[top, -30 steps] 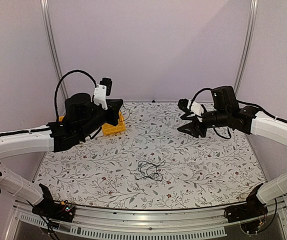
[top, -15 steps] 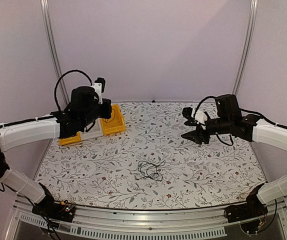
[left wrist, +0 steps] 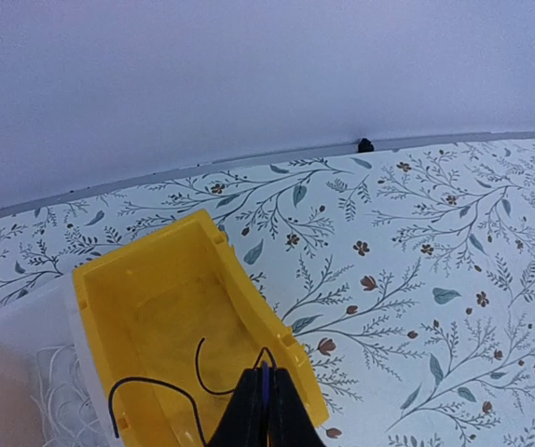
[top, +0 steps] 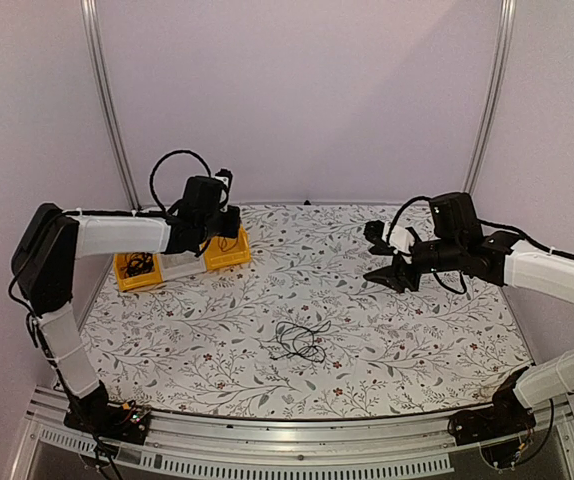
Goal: Untangle the cables
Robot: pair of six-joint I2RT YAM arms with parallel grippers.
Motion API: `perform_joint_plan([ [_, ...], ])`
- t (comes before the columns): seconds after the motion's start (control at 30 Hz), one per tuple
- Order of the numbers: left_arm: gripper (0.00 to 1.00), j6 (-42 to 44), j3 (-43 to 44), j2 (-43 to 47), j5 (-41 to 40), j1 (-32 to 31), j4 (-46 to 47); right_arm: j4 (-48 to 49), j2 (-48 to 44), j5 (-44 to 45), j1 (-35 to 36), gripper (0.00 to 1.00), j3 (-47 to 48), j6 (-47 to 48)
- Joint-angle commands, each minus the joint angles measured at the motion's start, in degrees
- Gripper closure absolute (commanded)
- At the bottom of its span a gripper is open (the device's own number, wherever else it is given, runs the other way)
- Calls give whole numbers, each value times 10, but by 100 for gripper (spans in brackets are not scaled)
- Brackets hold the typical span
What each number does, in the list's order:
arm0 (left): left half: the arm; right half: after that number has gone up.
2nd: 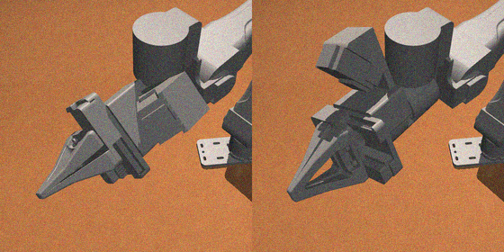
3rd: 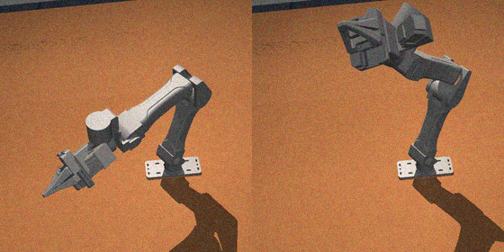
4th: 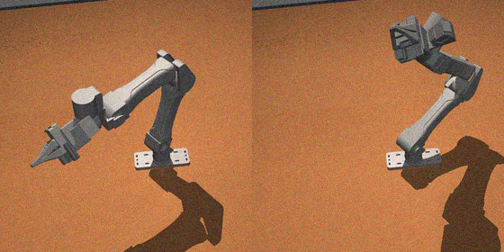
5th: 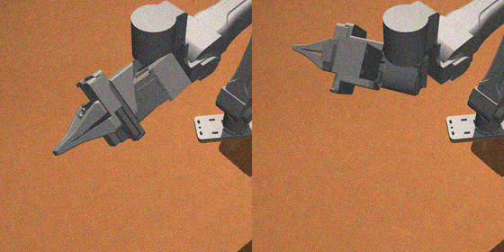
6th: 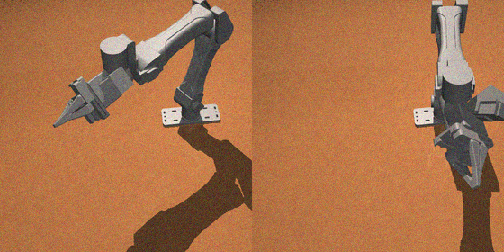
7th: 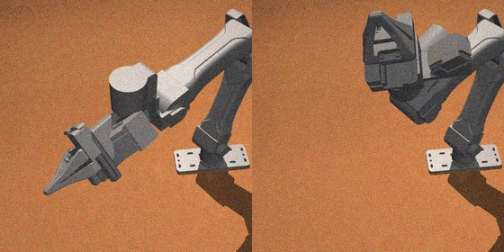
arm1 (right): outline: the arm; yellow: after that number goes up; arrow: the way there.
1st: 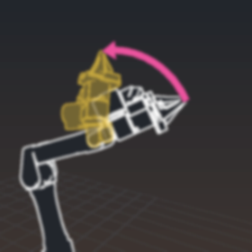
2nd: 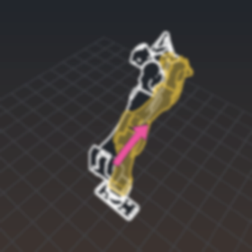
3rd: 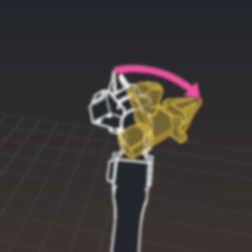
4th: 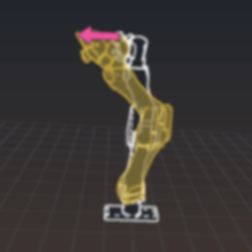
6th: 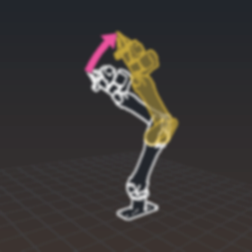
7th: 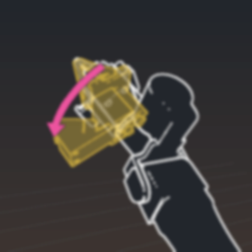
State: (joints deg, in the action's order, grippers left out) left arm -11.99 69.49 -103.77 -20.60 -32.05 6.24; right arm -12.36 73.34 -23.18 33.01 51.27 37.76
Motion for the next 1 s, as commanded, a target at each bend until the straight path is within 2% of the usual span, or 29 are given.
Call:
perform_joint_plan([
  [0.0,100,10,45,-43,29,19,9,10,-3,0,-2,39,-7,11],
  [0.23,100,42,86,-113,51,44,31,2,8,3,-2,39,-5,17],
  [0.53,100,-1,44,-132,91,95,63,1,14,7,-2,39,-5,19],
  [0.97,100,-9,93,-179,132,104,25,-5,29,8,-2,39,-2,20],
])
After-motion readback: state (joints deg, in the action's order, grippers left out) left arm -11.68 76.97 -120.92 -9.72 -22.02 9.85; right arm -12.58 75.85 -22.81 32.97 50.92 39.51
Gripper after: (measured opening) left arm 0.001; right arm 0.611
